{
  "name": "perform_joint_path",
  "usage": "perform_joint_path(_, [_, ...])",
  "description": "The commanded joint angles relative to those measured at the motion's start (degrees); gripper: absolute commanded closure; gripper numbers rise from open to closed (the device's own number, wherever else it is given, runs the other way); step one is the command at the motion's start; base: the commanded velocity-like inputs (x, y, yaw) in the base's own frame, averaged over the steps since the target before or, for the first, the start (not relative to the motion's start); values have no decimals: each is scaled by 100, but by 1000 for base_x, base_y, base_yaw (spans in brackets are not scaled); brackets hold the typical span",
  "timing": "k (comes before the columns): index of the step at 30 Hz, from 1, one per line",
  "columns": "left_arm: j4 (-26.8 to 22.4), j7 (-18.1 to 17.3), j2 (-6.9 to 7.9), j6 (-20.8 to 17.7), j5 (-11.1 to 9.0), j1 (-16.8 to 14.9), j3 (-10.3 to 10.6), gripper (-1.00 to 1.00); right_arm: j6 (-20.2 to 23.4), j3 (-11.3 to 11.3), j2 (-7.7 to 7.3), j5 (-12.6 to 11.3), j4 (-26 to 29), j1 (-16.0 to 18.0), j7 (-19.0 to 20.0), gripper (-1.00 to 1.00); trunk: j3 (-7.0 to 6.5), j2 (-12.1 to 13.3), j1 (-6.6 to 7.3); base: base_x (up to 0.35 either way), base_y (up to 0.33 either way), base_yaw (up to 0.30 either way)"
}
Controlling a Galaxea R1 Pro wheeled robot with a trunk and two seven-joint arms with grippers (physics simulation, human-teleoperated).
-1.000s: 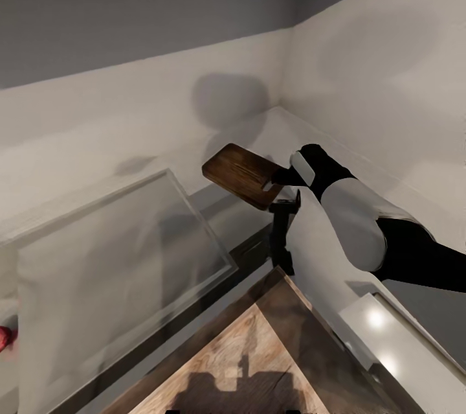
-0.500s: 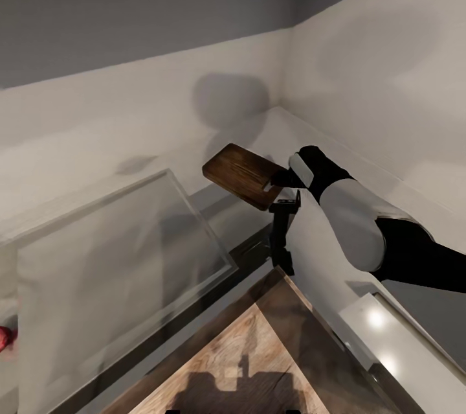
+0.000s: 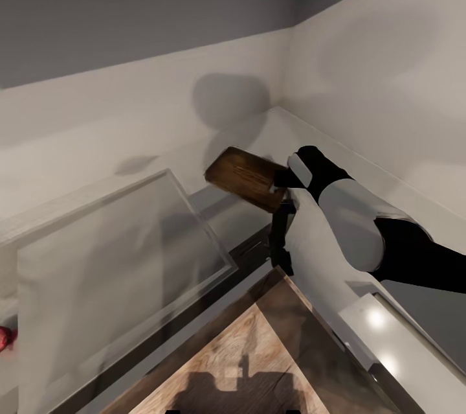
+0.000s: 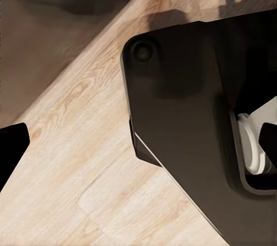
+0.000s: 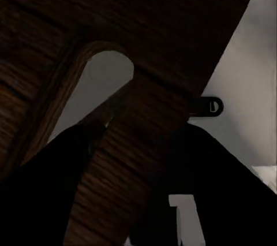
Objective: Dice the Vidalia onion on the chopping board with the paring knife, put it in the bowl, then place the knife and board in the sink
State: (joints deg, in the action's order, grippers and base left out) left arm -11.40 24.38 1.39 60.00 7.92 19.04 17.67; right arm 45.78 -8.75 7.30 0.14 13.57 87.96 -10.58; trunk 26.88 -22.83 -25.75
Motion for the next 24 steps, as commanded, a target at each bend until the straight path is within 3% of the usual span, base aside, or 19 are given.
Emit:
perform_joint_path(1, [-11, 63, 2, 0, 57, 3, 3, -100, 13, -53, 7, -48, 7, 2, -40, 100, 8, -9, -4, 0, 0, 0])
perform_joint_path(10, [79, 61, 2, 0, 61, 3, 2, -100, 19, -56, 2, -49, 11, 2, -49, 100, 3, -9, -4, 0, 0, 0])
perform_joint_path(24, [90, 76, -10, 0, 35, 3, -8, -100, -17, -56, -18, -53, 36, 2, -45, 100, -117, -9, -4, 0, 0, 0])
